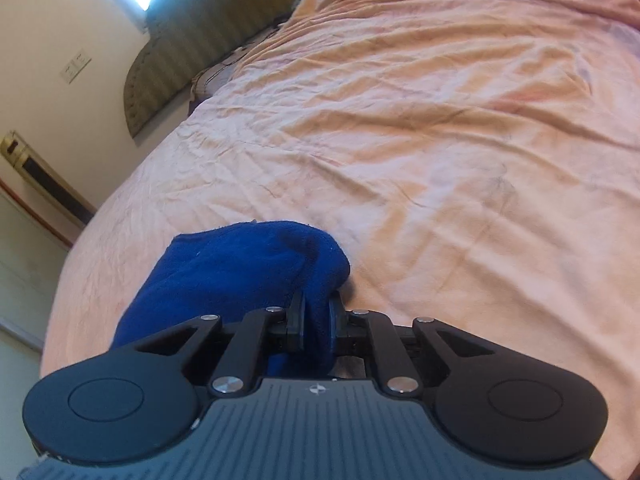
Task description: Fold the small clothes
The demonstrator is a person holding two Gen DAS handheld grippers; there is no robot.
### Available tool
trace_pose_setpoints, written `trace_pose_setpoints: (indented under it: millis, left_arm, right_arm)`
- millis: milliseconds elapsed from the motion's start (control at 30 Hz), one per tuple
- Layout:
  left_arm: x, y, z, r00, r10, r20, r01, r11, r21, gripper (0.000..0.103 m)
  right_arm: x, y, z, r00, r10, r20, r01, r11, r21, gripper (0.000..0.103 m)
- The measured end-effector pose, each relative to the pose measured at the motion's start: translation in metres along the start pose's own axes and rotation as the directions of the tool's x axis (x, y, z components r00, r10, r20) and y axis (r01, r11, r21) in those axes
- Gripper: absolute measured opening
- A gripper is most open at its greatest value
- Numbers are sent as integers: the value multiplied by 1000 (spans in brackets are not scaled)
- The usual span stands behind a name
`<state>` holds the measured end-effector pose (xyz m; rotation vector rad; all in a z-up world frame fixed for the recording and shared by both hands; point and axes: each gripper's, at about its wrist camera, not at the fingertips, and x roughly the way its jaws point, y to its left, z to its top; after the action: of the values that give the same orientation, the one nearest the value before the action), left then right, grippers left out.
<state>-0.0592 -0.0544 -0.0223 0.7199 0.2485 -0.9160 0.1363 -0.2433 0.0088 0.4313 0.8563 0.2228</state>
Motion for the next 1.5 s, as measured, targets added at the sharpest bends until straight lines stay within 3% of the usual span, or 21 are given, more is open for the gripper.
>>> trace_pose_setpoints:
  millis: [67, 133, 267, 333, 467, 500, 567, 600, 667, 700, 767, 833, 967, 1067, 1133, 1167, 1300, 1367, 1400, 1433, 1500]
  left_arm:
    - [11, 3, -2, 1000, 6, -24, -7, 1000, -20, 33]
    - [13, 5, -1, 1000, 7, -28, -9, 998, -63, 6]
    - [-4, 8, 3, 999, 23, 42, -18, 994, -110, 6]
    - [-15, 3, 7, 998, 8, 68, -2, 996, -94, 6]
    - [5, -4, -4, 999, -39, -20, 36, 991, -128, 6]
    - [8, -5, -5, 998, -40, -48, 33, 990, -136, 7]
    - [-3, -3, -4, 1000, -21, -5, 20, 989, -146, 10]
    - [-13, -2, -4, 999, -27, 19, 29, 990, -139, 19]
    - [-35, -2, -6, 997, -71, 28, 73, 992, -100, 59]
    - [-48, -1, -11, 995, -94, 31, 96, 992, -85, 87]
    - [-81, 2, -28, 993, -86, 79, 92, 993, -78, 91]
    - [-107, 16, -46, 995, -62, 72, 71, 989, -131, 91]
    - [-124, 72, -69, 997, 41, 69, -14, 935, -355, 91]
    - [-116, 111, -77, 988, 125, 86, -59, 836, -545, 91]
    - [-105, 127, -81, 984, 107, 142, 6, 779, -627, 90]
    - [-93, 128, -80, 987, 70, 145, 39, 768, -639, 90]
    - [-51, 117, -89, 994, -112, -2, 82, 738, -670, 90]
    - [-55, 113, -95, 997, -78, 6, 62, 744, -665, 90]
    - [-60, 116, -94, 997, -74, 15, 64, 729, -681, 90]
    - [-67, 124, -94, 997, -68, 29, 69, 702, -709, 90]
    - [-83, 141, -95, 996, -44, 79, 89, 639, -764, 93]
  right_arm:
    - [-2, 2, 1, 1000, -8, 1, 8, 1000, -26, 11]
    - [-8, 4, 1, 1000, -10, 22, 11, 999, -52, 10]
    - [-40, 2, 9, 996, 39, 83, -33, 997, -65, 8]
    - [-48, -6, 12, 996, 11, 86, -5, 998, -70, 8]
    - [-28, -34, -1, 996, -84, 20, 85, 996, -25, 10]
    - [-26, -38, -7, 997, -70, 20, 70, 998, 9, 16]
    - [-28, -39, -16, 997, -64, 45, 61, 996, 68, 54]
    - [-32, -37, -19, 996, -61, 64, 55, 995, 85, 76]
    - [-49, -35, -26, 993, -39, 114, 26, 994, 110, 82]
    - [-58, -36, -30, 991, 1, 131, -17, 992, 126, 82]
    - [-72, -38, -40, 988, 76, 138, -98, 983, 157, 76]
    - [-79, -28, -50, 989, 60, 134, -77, 989, 127, 59]
    - [-92, 5, -64, 968, 144, 205, -152, 988, 25, 53]
    - [-78, 32, -71, 971, 171, 165, -162, 985, -64, 54]
    - [-61, 41, -78, 988, 108, 110, -96, 990, -103, 55]
    - [-52, 41, -82, 995, 56, 77, -46, 991, -127, 54]
    - [-56, 39, -108, 994, 5, 110, 13, 986, -168, 52]
    - [-61, 42, -107, 995, -8, 97, 25, 985, -171, 55]
    - [-66, 41, -103, 995, -3, 98, 17, 989, -149, 57]
    - [-72, 38, -99, 994, 12, 113, 1, 993, -116, 60]
    - [-84, 26, -90, 986, 36, 161, -30, 999, -38, 81]
